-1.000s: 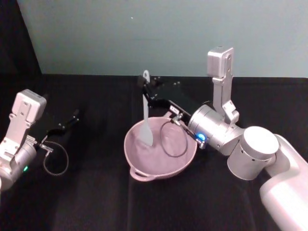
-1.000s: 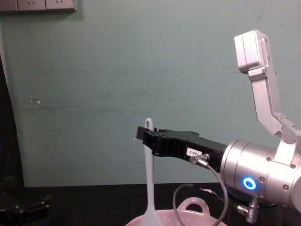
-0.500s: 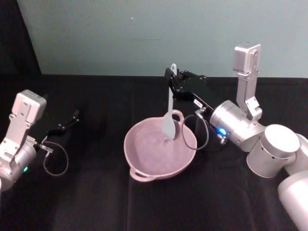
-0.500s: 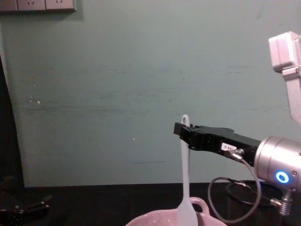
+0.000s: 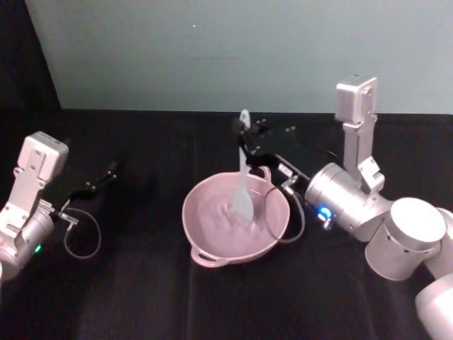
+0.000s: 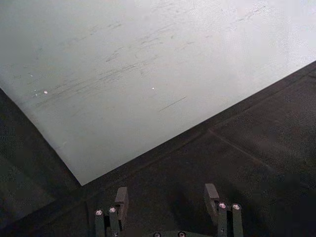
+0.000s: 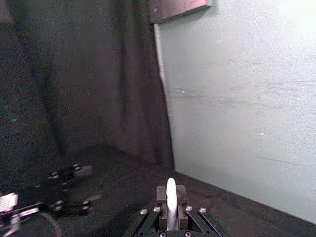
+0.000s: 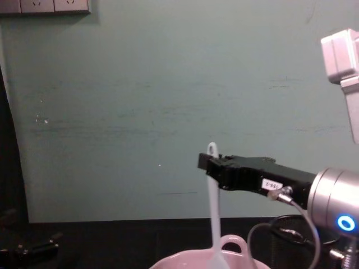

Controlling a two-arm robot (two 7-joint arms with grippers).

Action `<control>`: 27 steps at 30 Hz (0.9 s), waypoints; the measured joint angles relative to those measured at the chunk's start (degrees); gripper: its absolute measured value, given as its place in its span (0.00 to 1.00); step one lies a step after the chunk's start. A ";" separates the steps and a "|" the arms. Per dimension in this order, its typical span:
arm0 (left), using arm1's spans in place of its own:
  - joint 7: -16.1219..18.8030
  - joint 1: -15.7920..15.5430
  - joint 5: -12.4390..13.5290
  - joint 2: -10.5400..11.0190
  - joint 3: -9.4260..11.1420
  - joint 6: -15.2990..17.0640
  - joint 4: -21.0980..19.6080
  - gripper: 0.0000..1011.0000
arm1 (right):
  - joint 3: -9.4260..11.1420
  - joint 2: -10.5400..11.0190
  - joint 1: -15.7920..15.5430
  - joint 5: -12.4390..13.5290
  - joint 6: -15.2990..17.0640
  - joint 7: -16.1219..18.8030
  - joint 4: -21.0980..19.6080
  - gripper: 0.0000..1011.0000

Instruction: Use the one hand to pick up the spoon and stir the clear water in the bowl.

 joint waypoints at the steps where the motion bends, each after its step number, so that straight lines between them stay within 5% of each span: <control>1: 0.00 0.00 0.00 0.00 0.00 0.00 0.00 1.00 | -0.51 -0.01 -0.44 -0.08 0.23 0.13 -0.75 0.12; 13: 0.00 0.00 0.00 0.00 0.00 0.00 0.00 1.00 | -3.08 -1.86 -0.83 -0.02 -0.04 1.11 -1.58 0.12; 27: 0.00 0.00 0.00 0.00 0.00 0.00 0.00 1.00 | -2.01 -4.72 3.81 1.68 -2.20 1.71 6.98 0.12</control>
